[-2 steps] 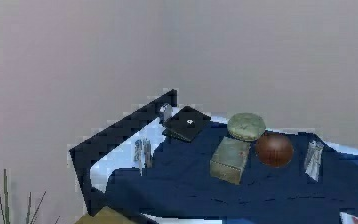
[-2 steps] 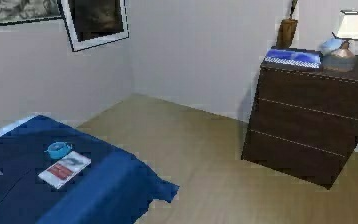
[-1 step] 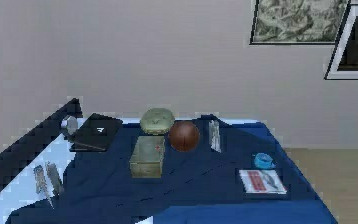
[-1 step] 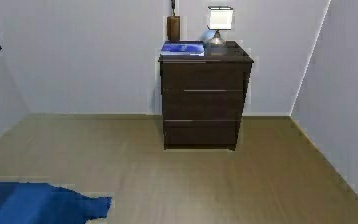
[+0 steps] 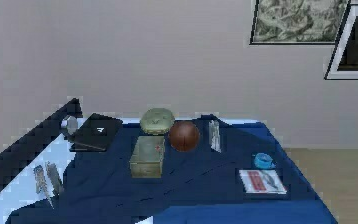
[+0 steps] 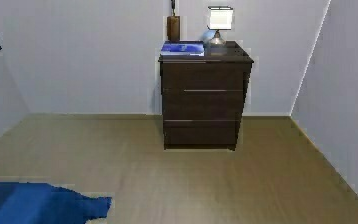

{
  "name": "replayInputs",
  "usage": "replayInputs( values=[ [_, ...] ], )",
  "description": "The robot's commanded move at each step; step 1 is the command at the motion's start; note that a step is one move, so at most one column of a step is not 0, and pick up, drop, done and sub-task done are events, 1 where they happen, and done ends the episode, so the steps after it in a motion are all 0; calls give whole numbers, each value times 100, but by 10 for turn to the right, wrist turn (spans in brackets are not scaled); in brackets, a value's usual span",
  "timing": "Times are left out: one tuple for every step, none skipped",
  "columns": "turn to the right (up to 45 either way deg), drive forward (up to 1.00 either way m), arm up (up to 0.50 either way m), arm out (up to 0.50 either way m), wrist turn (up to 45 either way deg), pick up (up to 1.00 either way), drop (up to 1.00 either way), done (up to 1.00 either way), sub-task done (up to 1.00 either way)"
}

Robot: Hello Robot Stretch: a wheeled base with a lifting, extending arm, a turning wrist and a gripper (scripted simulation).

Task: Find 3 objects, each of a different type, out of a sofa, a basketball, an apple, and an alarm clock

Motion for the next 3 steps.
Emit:
replayInputs(
  values=[
    [450, 0, 0, 0, 0, 0, 0, 0, 0],
    [420, 0, 0, 0, 0, 0, 0, 0, 0],
    [0, 15, 0, 0, 0, 0, 0, 0, 0]
  ],
)
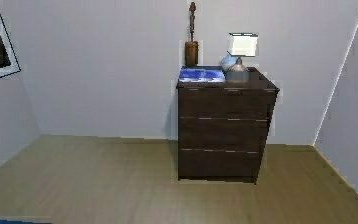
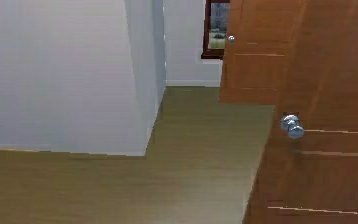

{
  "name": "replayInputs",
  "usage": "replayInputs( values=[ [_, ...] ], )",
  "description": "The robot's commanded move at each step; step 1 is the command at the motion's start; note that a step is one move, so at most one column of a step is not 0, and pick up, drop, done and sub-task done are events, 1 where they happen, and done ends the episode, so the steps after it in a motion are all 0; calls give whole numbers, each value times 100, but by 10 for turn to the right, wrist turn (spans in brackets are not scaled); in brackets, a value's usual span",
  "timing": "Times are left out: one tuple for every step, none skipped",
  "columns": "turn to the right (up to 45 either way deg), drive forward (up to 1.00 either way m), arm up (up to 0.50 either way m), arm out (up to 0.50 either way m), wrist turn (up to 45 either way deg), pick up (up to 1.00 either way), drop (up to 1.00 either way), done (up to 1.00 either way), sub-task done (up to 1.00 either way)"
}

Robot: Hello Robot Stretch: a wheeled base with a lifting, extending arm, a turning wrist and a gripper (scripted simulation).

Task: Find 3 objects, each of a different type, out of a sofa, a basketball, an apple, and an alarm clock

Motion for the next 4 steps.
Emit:
replayInputs(
  values=[
    [-450, 0, 0, 0, 0, 0, 0, 0, 0],
    [-210, 0, 0, 0, 0, 0, 0, 0, 0],
    [0, 0, 0, 0, 0, 0, 0, 0, 100],
    [450, 0, 0, 0, 0, 0, 0, 0, 0]
  ],
)
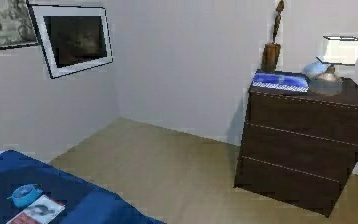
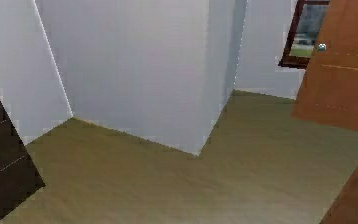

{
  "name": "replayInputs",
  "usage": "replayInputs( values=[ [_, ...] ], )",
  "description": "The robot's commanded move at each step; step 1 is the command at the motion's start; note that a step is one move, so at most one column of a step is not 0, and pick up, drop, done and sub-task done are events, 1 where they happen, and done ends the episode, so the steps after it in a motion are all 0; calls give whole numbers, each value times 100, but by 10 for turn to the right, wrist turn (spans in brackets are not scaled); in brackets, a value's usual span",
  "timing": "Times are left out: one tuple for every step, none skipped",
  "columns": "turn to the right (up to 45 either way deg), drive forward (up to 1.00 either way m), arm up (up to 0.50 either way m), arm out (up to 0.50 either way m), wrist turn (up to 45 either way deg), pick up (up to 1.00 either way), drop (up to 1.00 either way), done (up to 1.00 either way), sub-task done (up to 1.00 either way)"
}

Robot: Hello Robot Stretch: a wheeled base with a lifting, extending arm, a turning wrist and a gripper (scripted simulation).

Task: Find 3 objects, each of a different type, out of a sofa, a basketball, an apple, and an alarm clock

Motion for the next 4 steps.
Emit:
replayInputs(
  values=[
    [450, 0, 0, 0, 0, 0, 0, 0, 0],
    [450, 0, 0, 0, 0, 0, 0, 0, 0],
    [180, 0, 0, 0, 0, 0, 0, 0, 0],
    [0, 65, 0, 0, 0, 0, 0, 0, 0]
  ],
)
